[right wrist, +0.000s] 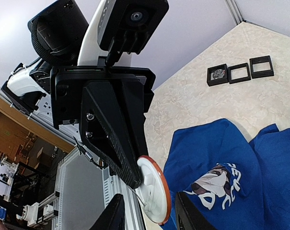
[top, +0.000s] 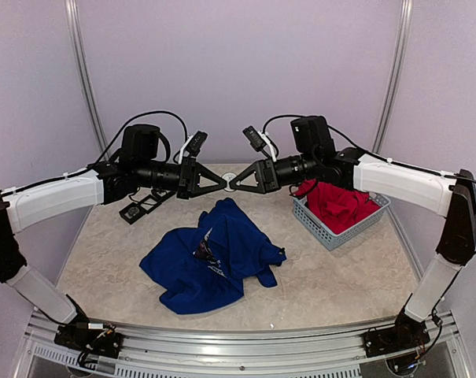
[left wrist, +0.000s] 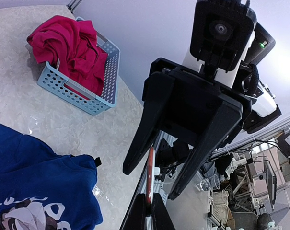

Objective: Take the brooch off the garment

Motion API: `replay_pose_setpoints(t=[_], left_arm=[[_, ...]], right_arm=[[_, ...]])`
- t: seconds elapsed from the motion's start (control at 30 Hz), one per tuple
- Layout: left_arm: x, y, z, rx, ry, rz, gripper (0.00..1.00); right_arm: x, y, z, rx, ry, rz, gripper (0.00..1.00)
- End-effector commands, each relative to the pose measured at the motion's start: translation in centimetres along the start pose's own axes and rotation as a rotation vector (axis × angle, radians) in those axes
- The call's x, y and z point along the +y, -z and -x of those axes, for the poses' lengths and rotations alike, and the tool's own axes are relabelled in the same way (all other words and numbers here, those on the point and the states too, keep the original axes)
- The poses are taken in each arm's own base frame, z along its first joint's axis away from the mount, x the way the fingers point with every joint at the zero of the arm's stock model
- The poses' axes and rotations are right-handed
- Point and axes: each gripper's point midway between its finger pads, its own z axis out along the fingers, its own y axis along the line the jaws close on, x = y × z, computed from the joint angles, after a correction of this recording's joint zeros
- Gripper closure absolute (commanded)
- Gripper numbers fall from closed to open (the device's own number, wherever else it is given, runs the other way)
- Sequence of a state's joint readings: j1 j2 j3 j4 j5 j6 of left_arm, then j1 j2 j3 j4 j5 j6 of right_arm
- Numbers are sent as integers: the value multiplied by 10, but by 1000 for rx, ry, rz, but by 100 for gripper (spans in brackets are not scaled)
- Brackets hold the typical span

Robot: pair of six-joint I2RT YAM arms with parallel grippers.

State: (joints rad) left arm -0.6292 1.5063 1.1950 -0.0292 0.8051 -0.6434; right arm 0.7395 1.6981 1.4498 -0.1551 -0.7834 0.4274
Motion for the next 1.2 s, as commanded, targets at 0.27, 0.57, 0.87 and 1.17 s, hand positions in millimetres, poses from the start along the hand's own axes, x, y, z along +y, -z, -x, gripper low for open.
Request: replay_pose_setpoints(t=[0.27,0.57,0.87,1.17], left_arm=[[-9,0,1,1,-32,-20,100],[-11,-4,0,14,-40,-18,100],[-11,-6,0,22,-39,-20,100],[-12,-7,0,22,-42,-24,100]], right_arm=[[-4,-9,2,0,-9,-7,81],[-8,-11,-3,19,-22,-17,89],[-5,-14,-6,42,-18,10,84],[-8,-16,-9,63,-30,6,85]])
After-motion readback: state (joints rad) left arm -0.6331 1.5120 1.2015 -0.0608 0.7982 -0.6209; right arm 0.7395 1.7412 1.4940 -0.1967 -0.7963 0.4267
